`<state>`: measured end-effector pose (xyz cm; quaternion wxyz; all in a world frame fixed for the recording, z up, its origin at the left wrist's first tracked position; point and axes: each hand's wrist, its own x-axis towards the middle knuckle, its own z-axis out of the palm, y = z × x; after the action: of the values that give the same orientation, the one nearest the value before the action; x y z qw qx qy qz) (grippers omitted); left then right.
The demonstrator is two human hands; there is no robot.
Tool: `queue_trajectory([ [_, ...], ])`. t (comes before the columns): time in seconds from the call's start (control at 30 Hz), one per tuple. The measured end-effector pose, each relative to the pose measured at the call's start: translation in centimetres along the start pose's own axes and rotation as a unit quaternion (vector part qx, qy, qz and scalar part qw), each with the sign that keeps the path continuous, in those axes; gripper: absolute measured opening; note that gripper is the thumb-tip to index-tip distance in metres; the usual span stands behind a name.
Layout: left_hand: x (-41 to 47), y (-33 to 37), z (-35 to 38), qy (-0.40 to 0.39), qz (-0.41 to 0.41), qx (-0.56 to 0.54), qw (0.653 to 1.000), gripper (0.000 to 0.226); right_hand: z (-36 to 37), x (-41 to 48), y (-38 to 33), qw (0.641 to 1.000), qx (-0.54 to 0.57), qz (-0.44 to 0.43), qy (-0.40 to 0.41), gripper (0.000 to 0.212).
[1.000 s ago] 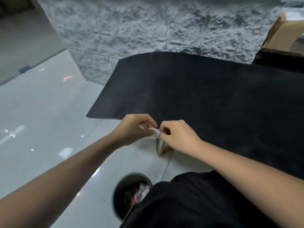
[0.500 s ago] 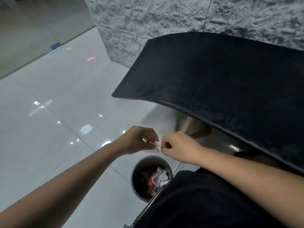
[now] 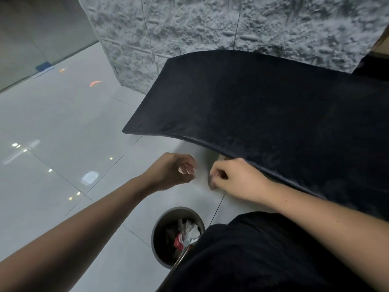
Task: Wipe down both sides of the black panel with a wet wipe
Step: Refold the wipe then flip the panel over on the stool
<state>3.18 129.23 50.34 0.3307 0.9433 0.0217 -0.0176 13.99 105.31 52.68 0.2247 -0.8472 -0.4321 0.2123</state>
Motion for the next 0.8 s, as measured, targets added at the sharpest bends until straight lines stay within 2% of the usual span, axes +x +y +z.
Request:
queue_trajectory([
  [0.13, 4.2, 4.0, 1.2, 0.008, 0.077, 0.03, 0.997, 0.019, -4.0, -3.1, 2.6, 0.997, -0.042, 0.002, 0.072, 0.011],
  [0.23, 7.1, 7.7, 2.5, -0.011, 0.081, 0.015, 0.997, 0.02, -6.3, -6.3, 4.9, 0.99, -0.074, 0.017, 0.117, 0.015],
  [0.43, 11.4, 15.7, 6.1, -0.043, 0.18, 0.014, 0.983, 0.024, -9.8, -14.0, 9.9, 0.974, -0.103, 0.101, 0.173, 0.017],
  [0.8, 16.3, 24.7, 12.3, -0.122, 0.283, 0.07, 0.949, 0.032, -11.2, -27.9, 17.1, 0.927, -0.146, 0.24, 0.248, 0.023],
])
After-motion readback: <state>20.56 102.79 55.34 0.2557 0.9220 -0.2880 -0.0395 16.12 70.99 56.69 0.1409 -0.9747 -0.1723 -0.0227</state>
